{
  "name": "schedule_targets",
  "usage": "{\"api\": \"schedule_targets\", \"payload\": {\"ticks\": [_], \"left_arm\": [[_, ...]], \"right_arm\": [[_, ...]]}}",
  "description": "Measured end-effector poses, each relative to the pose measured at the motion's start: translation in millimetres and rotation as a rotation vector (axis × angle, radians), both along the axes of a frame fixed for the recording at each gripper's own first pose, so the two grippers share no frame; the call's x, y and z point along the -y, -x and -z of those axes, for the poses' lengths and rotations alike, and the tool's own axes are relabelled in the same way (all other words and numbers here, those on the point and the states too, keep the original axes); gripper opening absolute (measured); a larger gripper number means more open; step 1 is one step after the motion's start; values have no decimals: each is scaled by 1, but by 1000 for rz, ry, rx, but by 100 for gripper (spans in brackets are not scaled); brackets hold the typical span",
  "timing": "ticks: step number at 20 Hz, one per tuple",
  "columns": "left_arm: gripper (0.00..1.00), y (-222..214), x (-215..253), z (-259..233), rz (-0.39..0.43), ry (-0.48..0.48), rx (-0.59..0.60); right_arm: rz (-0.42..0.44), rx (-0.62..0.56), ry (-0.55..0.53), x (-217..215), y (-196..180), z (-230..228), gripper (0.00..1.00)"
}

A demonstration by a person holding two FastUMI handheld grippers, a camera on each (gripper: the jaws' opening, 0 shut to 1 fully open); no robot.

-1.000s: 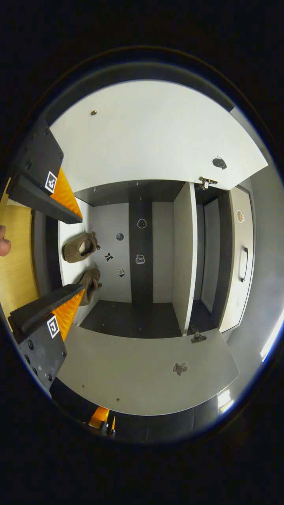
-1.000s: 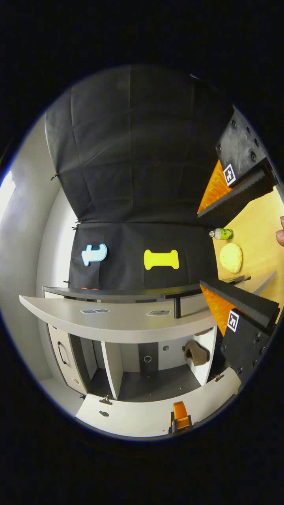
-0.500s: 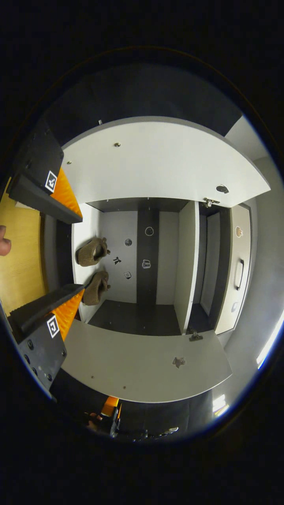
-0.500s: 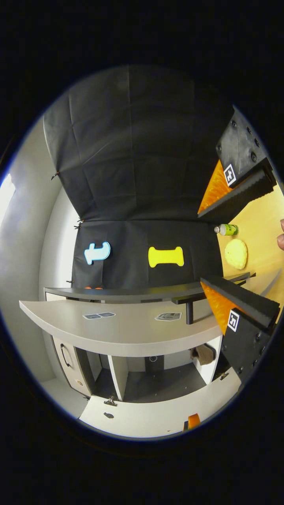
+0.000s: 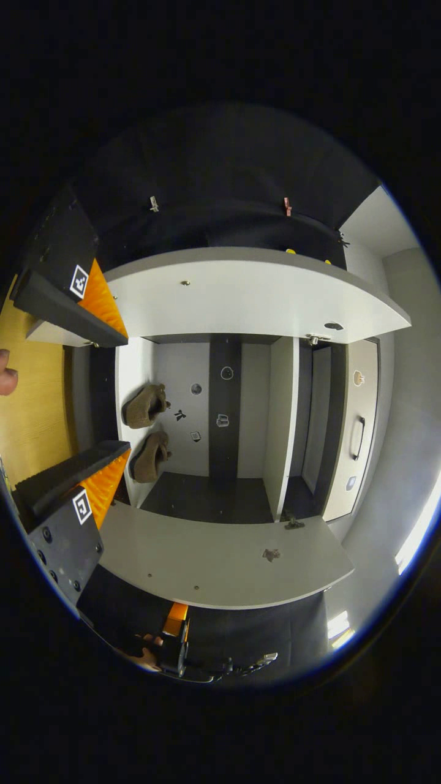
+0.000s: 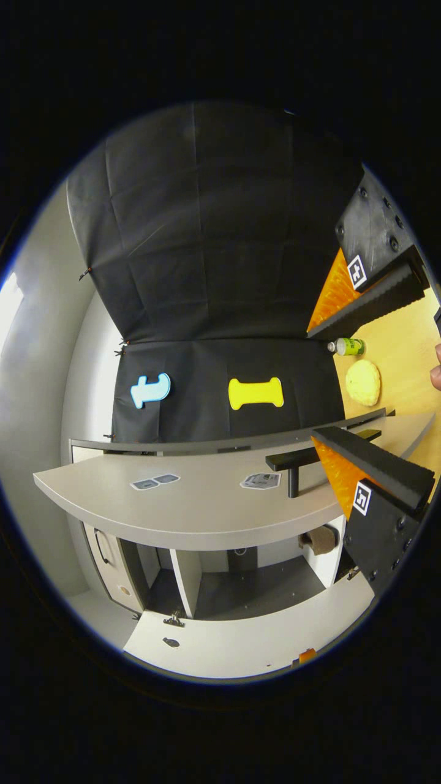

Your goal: Grab one shoe with the right hand and put it into the shoe cabinet, grab the other shoe with the left hand and put it into the shoe cabinet; then close the right door with the right hand and the left door with the left hand.

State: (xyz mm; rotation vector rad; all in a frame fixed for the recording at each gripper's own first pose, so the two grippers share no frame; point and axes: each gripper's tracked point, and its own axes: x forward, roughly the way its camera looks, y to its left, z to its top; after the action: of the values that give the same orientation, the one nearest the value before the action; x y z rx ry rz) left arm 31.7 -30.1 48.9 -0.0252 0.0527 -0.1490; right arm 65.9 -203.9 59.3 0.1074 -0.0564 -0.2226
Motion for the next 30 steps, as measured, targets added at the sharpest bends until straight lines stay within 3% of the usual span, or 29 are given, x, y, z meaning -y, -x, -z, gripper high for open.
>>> {"api": "schedule_targets", "payload": {"ticks": [6, 15, 24, 30], "left_arm": [[96, 18, -23, 6, -13, -13, -17], [97, 40, -67, 9, -86, -7, -32], [97, 36, -129, 16, -195, -8, -48], [97, 3, -204, 19, -301, -33, -53]], "right_arm": [[-61, 0, -17, -42, -5, 1, 97], [-258, -29, -92, -144, -50, 10, 98], [-289, -36, -70, -178, -84, 10, 98], [-265, -48, -58, -173, -71, 14, 98]]}}
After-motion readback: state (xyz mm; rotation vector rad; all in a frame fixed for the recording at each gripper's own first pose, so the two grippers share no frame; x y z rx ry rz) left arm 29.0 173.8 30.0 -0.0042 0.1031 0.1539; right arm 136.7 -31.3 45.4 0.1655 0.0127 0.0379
